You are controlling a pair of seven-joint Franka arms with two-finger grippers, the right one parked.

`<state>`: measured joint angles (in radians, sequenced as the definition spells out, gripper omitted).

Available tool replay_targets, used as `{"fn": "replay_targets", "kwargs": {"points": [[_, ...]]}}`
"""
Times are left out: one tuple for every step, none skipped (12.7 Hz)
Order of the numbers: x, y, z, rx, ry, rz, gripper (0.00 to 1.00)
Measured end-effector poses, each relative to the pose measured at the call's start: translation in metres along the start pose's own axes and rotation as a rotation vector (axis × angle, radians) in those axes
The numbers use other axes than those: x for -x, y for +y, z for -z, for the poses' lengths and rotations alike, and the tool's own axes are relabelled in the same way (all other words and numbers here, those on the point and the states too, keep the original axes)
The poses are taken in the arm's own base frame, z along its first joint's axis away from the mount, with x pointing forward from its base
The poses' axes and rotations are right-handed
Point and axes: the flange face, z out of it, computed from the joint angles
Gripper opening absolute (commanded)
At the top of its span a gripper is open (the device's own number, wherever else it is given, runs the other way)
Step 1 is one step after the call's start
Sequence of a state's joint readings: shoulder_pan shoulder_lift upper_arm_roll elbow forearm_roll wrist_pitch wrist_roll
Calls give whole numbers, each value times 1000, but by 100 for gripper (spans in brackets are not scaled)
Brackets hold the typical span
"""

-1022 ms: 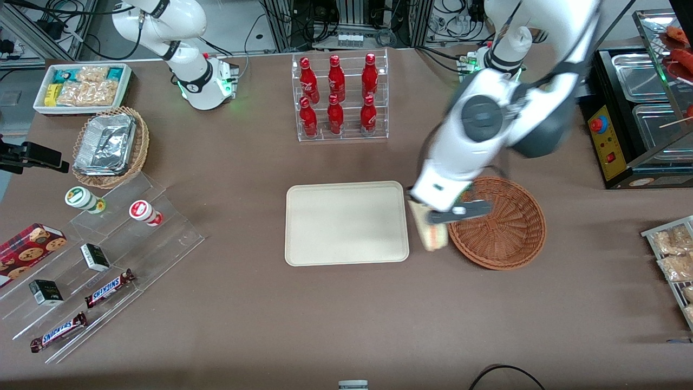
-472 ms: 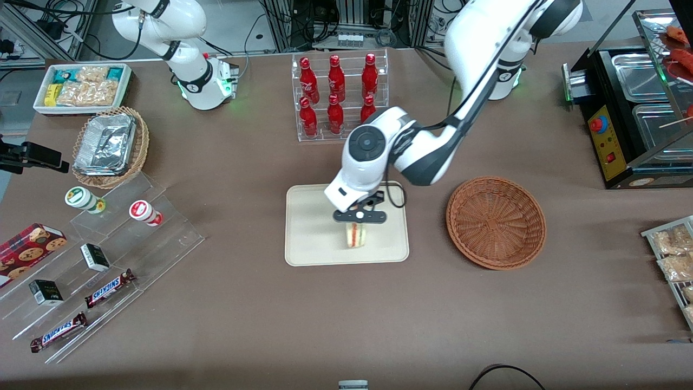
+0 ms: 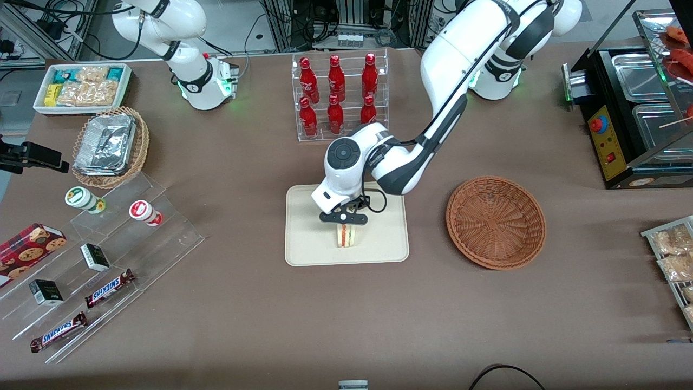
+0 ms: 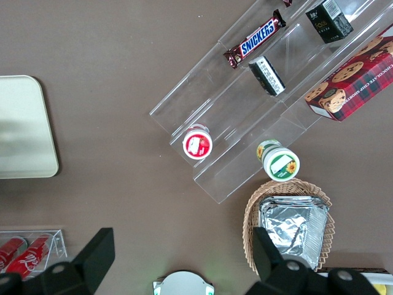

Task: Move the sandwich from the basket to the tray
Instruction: 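Lower the sandwich onto the tray and open the left gripper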

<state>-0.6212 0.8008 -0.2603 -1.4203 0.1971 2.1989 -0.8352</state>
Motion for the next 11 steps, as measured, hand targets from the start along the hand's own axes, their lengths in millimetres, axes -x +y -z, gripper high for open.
{"fn": "replay_targets", "kwargs": {"points": [[2, 3, -2, -1, 2, -2, 100], [3, 5, -2, -1, 3, -2, 100], [2, 5, 0, 1, 6, 0, 100], [0, 6, 3, 5, 11, 2, 100], [-3, 6, 10, 7, 18, 6, 100], [-6, 6, 23, 4, 24, 10, 100], [-9, 4, 44, -1, 32, 17, 100], [-12, 0, 72, -6, 46, 30, 100], [-18, -9, 103, -7, 66, 55, 100], [-26, -25, 136, -3, 91, 91, 100], [-36, -44, 166, -1, 114, 130, 100]]}}
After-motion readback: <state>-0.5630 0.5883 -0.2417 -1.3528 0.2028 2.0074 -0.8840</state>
